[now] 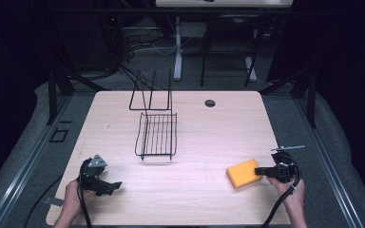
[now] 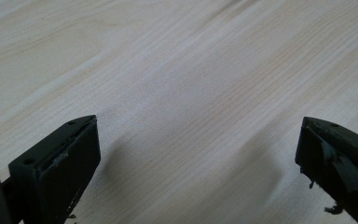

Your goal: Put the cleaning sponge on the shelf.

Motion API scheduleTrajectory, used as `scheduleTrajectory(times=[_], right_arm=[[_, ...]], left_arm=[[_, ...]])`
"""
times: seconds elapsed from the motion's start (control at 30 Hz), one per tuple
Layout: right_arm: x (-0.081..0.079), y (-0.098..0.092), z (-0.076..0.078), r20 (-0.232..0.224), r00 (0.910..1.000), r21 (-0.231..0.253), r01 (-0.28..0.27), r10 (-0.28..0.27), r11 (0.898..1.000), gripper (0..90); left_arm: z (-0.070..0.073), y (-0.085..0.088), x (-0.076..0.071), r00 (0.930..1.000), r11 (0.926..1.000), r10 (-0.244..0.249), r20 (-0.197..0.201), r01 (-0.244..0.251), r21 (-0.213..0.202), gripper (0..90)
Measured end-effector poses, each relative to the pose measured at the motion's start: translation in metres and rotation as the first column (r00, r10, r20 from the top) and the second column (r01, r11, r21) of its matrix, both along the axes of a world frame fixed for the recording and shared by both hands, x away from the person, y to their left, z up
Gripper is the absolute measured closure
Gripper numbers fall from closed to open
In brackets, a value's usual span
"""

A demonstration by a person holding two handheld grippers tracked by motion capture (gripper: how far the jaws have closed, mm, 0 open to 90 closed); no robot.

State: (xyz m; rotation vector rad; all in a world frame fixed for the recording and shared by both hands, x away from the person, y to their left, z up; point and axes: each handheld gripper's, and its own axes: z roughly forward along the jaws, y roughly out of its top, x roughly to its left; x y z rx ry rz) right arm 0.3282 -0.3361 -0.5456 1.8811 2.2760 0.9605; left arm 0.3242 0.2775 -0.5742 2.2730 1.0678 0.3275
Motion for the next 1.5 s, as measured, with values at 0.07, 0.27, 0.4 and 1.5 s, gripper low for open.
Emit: scheduleTrajectory(times=[0.07,0.27,0.4,1.5], right_arm=[[-0.001,-0.002,0.001,0.001,1.0000,0.015,0.000,-0.001,1.000,83.4],[-0.004,-0.003,0.013,0.047,0.9989,0.044,0.007,-0.009,0.999,83.6],[-0.007,-0.002,0.020,0.071,0.9975,0.049,0.003,-0.006,0.999,83.4],[-0.001,0.039,0.063,0.116,0.9889,-0.086,-0.083,0.092,0.993,82.6]], left_arm=[[0.000,0.000,0.000,1.0000,1.0000,0.001,0.000,-0.001,-0.001,0.2],[0.000,0.000,0.000,1.0000,1.0000,0.001,0.000,-0.001,0.000,0.2],[0.000,0.000,0.000,1.0000,1.0000,0.002,0.000,-0.002,0.001,0.2],[0.000,0.001,0.000,1.0000,1.0000,0.009,0.000,-0.009,0.000,0.2]])
